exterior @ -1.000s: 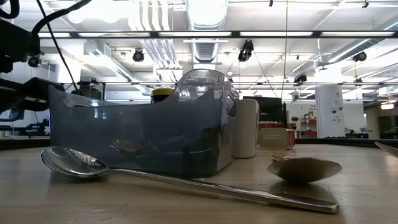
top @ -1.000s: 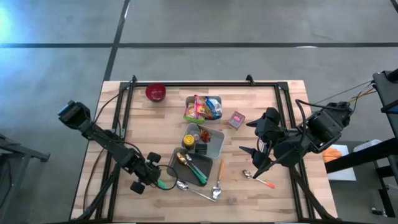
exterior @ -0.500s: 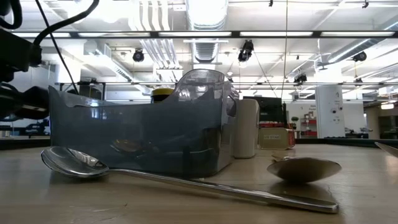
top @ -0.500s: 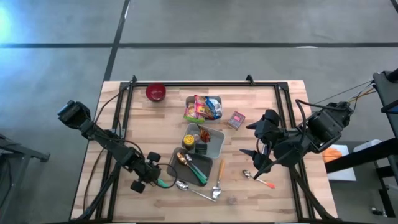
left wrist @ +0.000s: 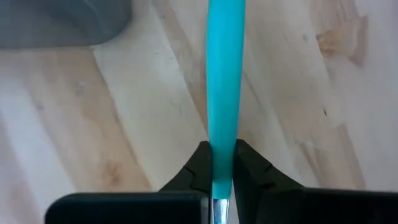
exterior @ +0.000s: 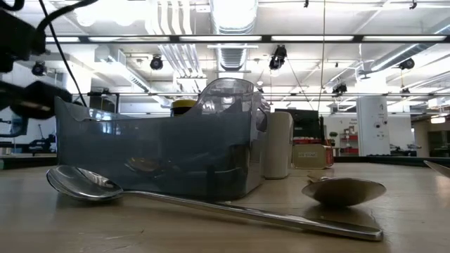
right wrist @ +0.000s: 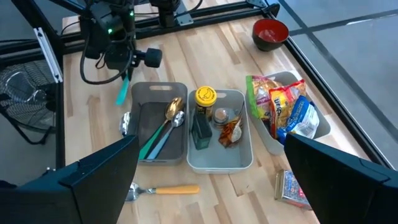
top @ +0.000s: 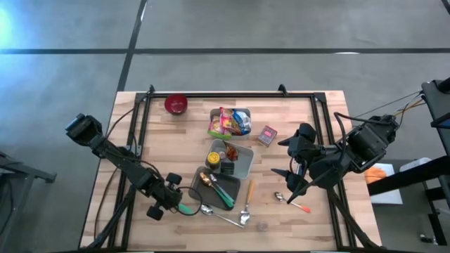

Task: Pick & Place Food Item
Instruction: Put the light green spoon into the black bin

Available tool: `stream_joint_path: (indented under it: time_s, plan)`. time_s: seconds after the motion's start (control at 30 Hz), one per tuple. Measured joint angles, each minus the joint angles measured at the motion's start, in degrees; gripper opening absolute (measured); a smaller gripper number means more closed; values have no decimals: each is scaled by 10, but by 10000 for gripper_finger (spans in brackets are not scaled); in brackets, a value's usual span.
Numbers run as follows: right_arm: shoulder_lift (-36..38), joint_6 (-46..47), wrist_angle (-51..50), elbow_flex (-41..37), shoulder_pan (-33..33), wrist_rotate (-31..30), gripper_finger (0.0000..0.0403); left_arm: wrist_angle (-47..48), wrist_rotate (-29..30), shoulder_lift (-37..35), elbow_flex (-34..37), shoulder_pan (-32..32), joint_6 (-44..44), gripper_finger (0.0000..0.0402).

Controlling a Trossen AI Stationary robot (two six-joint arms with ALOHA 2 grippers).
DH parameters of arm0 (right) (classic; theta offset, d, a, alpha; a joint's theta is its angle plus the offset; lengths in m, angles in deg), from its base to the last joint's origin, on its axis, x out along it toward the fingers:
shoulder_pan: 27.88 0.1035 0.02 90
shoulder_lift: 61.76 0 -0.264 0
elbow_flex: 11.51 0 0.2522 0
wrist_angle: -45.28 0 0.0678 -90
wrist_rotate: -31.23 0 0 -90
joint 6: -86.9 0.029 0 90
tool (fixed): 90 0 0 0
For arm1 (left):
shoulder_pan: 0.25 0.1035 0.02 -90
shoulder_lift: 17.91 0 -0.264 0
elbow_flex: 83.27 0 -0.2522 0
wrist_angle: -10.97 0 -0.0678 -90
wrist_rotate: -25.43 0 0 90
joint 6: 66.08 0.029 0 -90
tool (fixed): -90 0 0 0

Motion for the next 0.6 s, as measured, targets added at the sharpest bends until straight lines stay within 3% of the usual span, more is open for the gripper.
stream_joint_path:
  time_s: [0.23, 0.6]
  plan:
    - [0, -19, 0, 0, 0, -1, 399, 120, 21, -4, -59, 0, 44, 23]
    - [0, -26, 0, 0, 0, -1, 399, 148, 16, -111, -111, 3, 77, 23]
